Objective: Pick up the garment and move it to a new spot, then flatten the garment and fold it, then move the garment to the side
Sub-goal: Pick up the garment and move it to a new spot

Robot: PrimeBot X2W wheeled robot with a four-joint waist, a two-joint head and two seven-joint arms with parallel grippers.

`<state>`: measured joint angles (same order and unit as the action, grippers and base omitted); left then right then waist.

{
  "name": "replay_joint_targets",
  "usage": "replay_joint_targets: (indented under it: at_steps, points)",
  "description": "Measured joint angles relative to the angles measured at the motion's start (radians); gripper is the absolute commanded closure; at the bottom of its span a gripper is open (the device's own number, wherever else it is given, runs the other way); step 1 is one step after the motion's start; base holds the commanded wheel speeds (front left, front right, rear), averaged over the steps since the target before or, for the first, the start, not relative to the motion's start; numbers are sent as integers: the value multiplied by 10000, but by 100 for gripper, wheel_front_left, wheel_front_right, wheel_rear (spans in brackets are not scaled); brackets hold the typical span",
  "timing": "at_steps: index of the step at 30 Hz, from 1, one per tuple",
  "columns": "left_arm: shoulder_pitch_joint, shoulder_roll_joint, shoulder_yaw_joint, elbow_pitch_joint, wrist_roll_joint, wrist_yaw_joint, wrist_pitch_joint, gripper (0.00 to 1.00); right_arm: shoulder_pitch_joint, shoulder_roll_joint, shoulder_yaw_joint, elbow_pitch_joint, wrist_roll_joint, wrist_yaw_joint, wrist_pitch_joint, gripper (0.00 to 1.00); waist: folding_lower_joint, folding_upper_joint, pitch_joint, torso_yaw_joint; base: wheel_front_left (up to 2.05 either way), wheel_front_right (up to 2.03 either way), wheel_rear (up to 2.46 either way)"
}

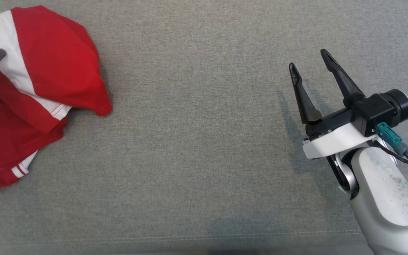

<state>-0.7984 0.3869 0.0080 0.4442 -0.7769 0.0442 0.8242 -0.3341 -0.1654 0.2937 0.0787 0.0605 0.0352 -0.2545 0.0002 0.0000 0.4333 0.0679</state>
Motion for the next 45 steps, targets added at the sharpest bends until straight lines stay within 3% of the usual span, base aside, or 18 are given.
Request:
replay_joint_targets:
  at_steps: [5,6,7,18,29,34,45]
  points:
    - [-4,138,-151,153,268,88,125,0,-72,59,-58,136,0,-4,0,0,0,0,260,-360,0,0,0]
    - [-22,130,-151,157,299,88,121,19,-72,59,-109,159,0,-6,0,0,0,0,299,-410,0,0,0]
    - [-68,109,-123,167,299,92,96,100,-72,52,-157,180,0,-6,0,0,-1,0,335,-449,0,0,0]
    - [-356,-265,-161,382,211,-8,8,100,-69,111,-221,545,10,-2,0,0,-2,0,30,-435,0,0,0]
    - [-1540,-857,280,-153,-658,-226,-407,100,-63,244,-167,721,21,104,0,0,-2,0,-347,-426,0,0,0]
    - [-2098,-1597,-123,-736,-936,-627,-401,100,-55,378,-157,792,50,136,0,0,-2,0,-513,-563,0,0,0]
    - [-1790,-3430,-1724,-1649,-1517,-1066,368,100,1,650,-178,790,138,169,0,0,-3,1,-897,-1230,0,0,0]
